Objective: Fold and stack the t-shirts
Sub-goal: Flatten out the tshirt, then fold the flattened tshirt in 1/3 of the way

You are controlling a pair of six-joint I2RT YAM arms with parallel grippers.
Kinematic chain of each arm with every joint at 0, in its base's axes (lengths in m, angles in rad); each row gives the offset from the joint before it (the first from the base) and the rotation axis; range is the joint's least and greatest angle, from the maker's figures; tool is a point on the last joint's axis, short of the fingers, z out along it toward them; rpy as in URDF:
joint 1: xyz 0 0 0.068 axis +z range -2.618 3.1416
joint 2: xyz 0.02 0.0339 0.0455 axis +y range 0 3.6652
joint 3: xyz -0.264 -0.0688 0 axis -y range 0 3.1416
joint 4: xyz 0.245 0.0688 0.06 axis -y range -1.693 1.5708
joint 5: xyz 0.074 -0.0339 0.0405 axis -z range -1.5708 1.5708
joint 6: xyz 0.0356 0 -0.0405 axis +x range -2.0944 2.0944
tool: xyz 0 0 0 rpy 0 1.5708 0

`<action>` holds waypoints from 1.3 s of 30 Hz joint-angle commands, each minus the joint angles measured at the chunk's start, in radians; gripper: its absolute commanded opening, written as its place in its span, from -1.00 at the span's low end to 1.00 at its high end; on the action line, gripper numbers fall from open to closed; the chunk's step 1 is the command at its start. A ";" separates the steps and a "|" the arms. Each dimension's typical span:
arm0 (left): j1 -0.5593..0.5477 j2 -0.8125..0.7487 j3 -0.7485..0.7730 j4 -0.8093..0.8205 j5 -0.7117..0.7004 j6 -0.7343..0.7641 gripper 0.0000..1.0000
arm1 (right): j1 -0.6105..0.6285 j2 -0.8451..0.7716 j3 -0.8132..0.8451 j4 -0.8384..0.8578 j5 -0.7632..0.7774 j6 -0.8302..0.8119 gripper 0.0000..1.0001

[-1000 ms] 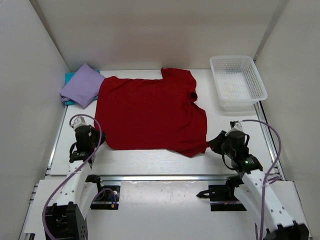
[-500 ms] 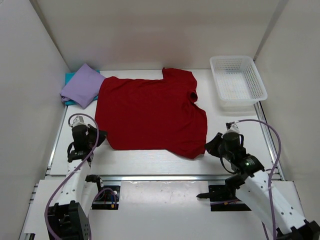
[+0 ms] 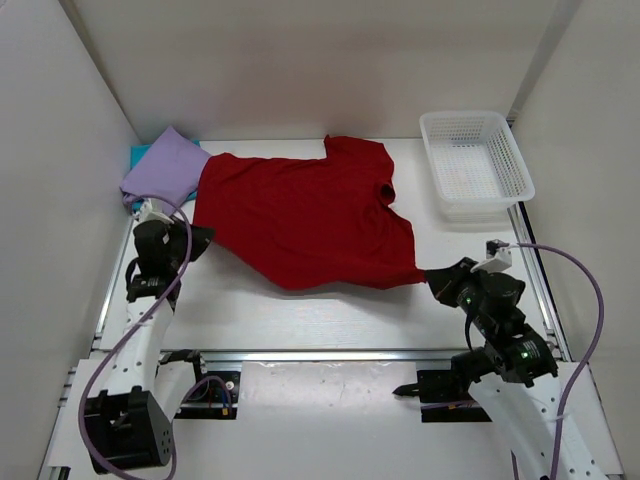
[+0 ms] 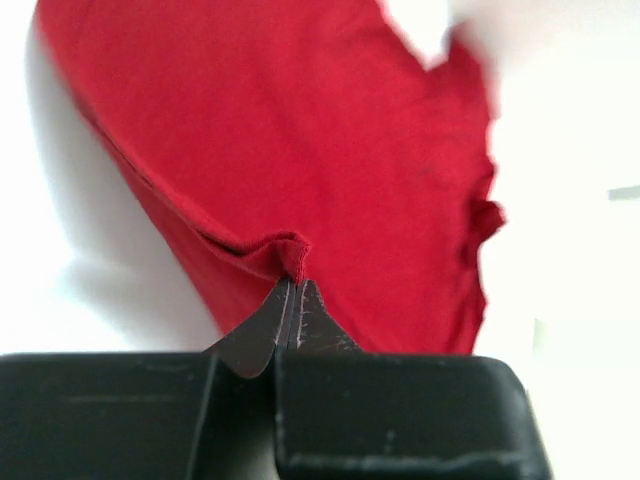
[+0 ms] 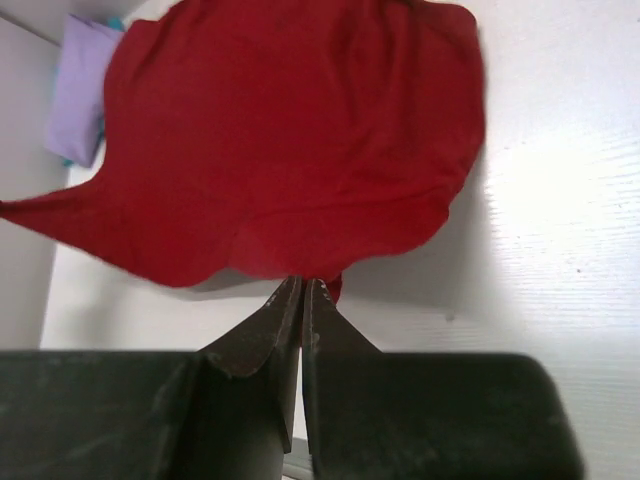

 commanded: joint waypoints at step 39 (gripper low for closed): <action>0.256 0.545 0.144 0.288 -0.024 -0.166 -1.00 | -0.146 1.551 0.965 0.395 -0.184 -0.259 -1.00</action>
